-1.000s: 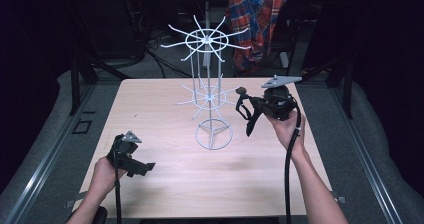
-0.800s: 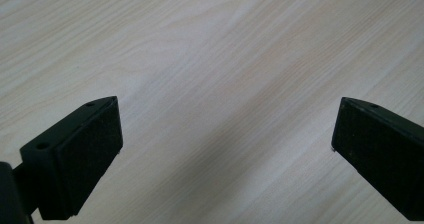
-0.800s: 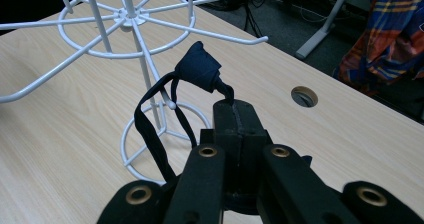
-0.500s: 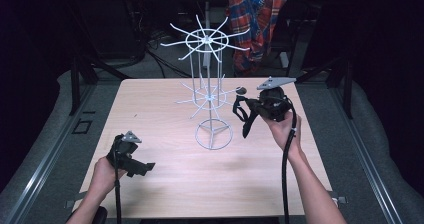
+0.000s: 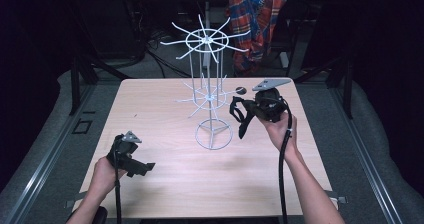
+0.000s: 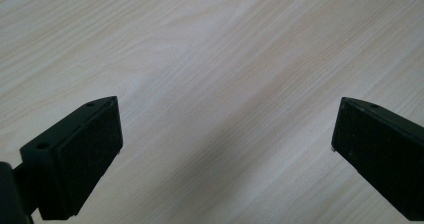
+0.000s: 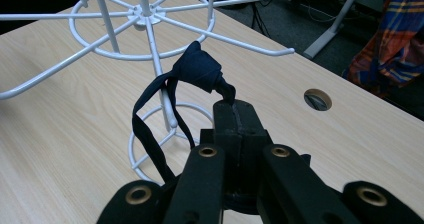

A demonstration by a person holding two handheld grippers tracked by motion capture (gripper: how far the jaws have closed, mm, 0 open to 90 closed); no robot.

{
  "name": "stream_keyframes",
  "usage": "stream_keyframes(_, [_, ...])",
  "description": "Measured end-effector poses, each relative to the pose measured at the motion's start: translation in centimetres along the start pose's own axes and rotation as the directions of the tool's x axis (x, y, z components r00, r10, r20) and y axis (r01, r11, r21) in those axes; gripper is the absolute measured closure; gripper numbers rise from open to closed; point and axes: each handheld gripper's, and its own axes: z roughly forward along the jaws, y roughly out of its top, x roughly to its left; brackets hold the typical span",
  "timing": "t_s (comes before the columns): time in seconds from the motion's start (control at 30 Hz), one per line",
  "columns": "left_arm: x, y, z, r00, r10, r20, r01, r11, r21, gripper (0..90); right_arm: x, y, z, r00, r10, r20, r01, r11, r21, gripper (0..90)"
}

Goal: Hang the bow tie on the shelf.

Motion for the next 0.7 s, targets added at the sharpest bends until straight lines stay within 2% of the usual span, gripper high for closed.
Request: stream_keyframes(0.7, [-0.02,-0.06,0.02,1.0000,0.000,-0.002,0.000,1.0000,0.006,0.0,0.31,0.12,0.84,0.9989,0.013,-0.046,-0.013,1.000,-0.002,90.0])
